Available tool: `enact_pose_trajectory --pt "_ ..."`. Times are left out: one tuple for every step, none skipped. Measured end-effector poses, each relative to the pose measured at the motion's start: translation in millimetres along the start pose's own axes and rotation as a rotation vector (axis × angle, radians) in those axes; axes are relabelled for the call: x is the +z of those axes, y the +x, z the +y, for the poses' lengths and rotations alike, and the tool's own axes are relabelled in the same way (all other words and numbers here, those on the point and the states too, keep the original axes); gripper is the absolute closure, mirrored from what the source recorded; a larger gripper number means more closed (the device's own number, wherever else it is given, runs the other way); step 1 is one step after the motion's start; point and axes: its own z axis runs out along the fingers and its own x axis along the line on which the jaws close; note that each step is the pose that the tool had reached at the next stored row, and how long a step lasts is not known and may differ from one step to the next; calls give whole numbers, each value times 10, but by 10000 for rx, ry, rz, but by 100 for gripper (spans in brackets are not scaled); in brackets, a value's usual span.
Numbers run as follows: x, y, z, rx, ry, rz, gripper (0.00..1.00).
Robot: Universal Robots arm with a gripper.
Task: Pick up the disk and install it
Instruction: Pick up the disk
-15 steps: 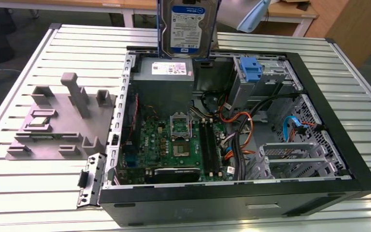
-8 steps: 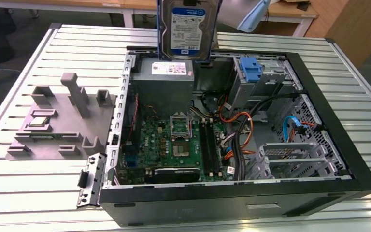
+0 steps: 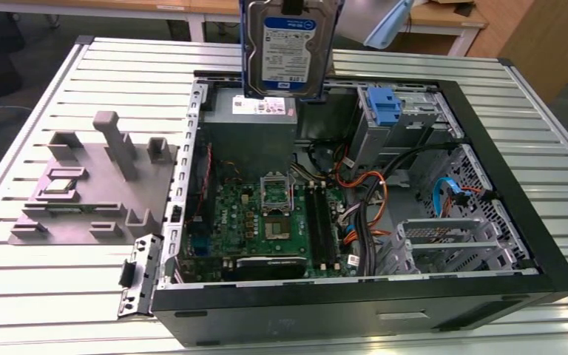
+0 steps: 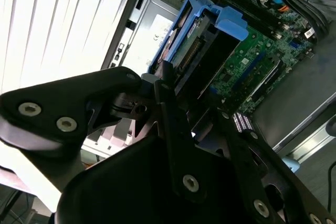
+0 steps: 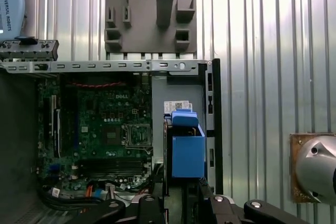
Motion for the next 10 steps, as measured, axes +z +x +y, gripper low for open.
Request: enact_pose_trajectory --pt "1 14 -2 0 -1 0 65" --pt "1 27 -3 0 0 1 65" --pt "3 41 -5 0 0 0 65" --pt "4 54 -6 0 1 -1 65" --pt "5 68 -7 -1 0 0 65" --pt "6 82 -9 0 0 0 65" --pt "7 95 -11 0 0 0 65" --pt "8 108 -12 -1 0 -1 65" --pt "9 122 -14 -1 0 0 65" --pt "10 135 -16 0 0 0 65"
